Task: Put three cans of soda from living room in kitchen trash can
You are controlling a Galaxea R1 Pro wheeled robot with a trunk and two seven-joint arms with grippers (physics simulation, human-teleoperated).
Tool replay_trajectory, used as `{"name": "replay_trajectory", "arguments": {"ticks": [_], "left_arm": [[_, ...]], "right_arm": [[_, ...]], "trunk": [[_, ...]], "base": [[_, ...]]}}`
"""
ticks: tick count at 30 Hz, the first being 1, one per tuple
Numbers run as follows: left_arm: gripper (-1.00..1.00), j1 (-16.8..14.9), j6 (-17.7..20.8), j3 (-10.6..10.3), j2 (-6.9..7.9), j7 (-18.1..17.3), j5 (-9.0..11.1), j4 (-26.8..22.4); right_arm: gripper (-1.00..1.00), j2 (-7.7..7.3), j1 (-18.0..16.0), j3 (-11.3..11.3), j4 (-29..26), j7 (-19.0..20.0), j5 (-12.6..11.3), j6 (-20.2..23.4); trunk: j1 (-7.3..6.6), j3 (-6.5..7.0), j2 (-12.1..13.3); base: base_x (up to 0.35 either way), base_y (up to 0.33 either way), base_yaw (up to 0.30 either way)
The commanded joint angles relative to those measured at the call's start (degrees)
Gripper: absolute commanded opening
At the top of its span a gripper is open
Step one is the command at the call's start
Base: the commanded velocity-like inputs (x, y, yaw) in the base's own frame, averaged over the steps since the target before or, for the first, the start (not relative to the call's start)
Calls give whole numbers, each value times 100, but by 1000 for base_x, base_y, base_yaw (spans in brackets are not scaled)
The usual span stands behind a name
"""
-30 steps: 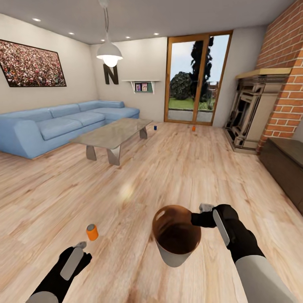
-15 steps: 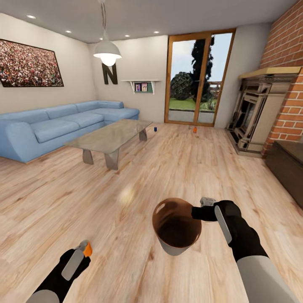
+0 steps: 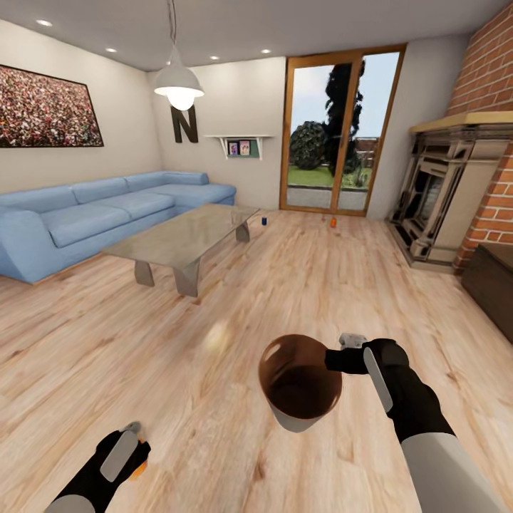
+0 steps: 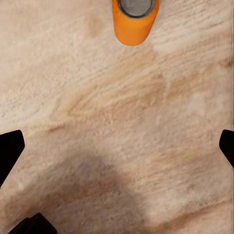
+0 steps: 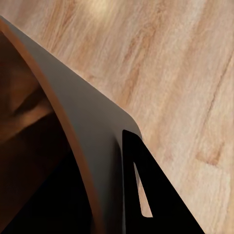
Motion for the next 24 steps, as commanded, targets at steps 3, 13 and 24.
{"name": "replay_trajectory", "arguments": {"ticks": [3, 13, 24], "left_arm": [[100, 0, -2, 1, 2, -4, -3, 7], [100, 0, 3, -3, 54, -140, 4, 68], [100, -32, 117, -58, 33, -67, 10, 86]], "right_arm": [[-100, 1, -2, -1, -2, 34, -168, 12], [-100, -6, -2, -1, -2, 34, -167, 12], [-100, -9, -2, -7, -2, 34, -181, 12]], "trunk": [[0, 1, 0], [0, 1, 0], [0, 1, 0]], "base": [[344, 164, 0], [344, 172, 0], [175, 65, 0]]}}
